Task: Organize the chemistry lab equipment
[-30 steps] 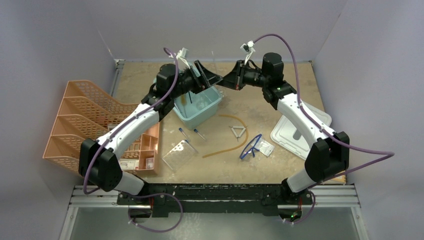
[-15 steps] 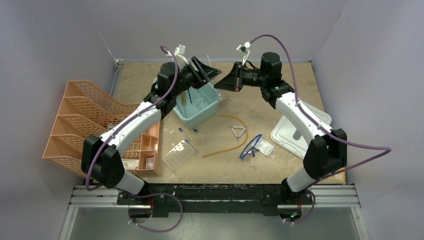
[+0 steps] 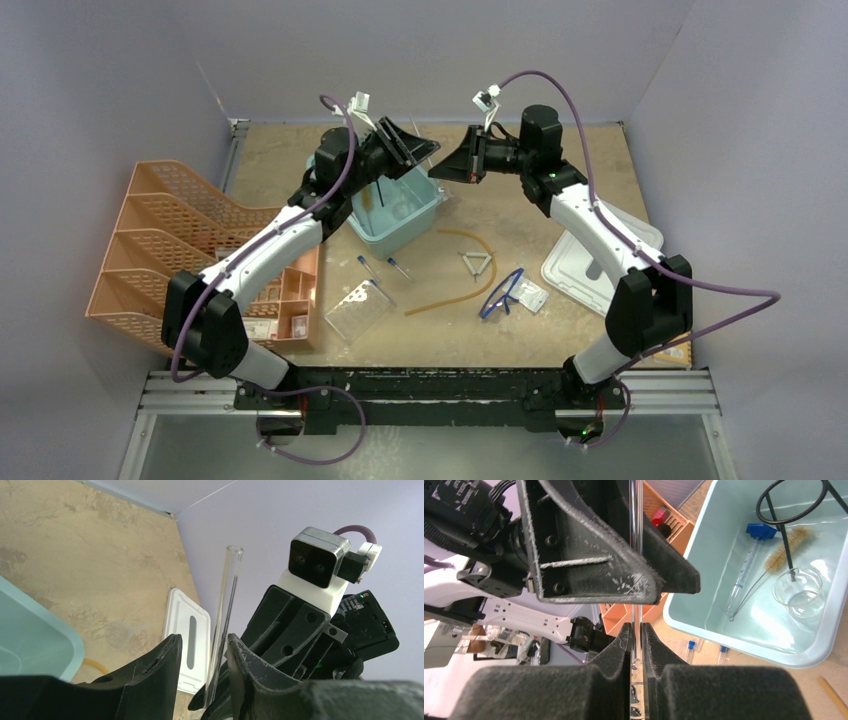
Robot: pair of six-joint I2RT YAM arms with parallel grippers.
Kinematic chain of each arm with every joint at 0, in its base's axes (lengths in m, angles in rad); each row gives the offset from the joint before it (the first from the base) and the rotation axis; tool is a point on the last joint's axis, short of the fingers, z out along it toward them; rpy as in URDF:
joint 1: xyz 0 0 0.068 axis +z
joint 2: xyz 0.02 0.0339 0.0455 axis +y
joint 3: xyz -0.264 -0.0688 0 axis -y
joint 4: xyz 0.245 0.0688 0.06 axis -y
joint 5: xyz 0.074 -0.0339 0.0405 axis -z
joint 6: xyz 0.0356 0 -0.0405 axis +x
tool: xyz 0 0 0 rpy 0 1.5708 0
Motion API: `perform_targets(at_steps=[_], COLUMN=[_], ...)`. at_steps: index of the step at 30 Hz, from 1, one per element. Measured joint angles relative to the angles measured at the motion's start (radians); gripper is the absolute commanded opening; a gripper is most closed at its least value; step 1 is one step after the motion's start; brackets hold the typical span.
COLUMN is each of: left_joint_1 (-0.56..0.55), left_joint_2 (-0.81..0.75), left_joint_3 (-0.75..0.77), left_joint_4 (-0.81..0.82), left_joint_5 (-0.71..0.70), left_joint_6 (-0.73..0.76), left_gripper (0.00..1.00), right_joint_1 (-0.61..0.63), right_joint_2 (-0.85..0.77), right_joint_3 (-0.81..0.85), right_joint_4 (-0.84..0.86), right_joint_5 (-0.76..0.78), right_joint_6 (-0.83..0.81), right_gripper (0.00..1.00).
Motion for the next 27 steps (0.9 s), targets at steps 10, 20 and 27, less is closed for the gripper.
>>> perform_targets(at_steps=[10,20,27], left_joint_1=[0.000,0.006,0.086], left_joint_2=[0.000,0.006,0.042], left_joint_3=[-0.002,0.050,0.143], left_joint_4=[-0.040,-0.235,-0.527], left_joint_5=[0.015,-0.091,-0.338], left_joint_6=[0.008,0.093,0.125], left_gripper=[0.04,0.00,0.00], right_joint_1=[0.000,0.000,-0.001], right_joint_2=[0.028,0.045,0.031], right_joint_3=[0.014,0.098,0.114], right_joint_4=[-0.002,-0.128,-0.268], right_joint_5=[0.046,0.084,0.231], right_joint_6=[0.019,-0.053,-0.162], right_gripper=[0.04,0.52,0.54])
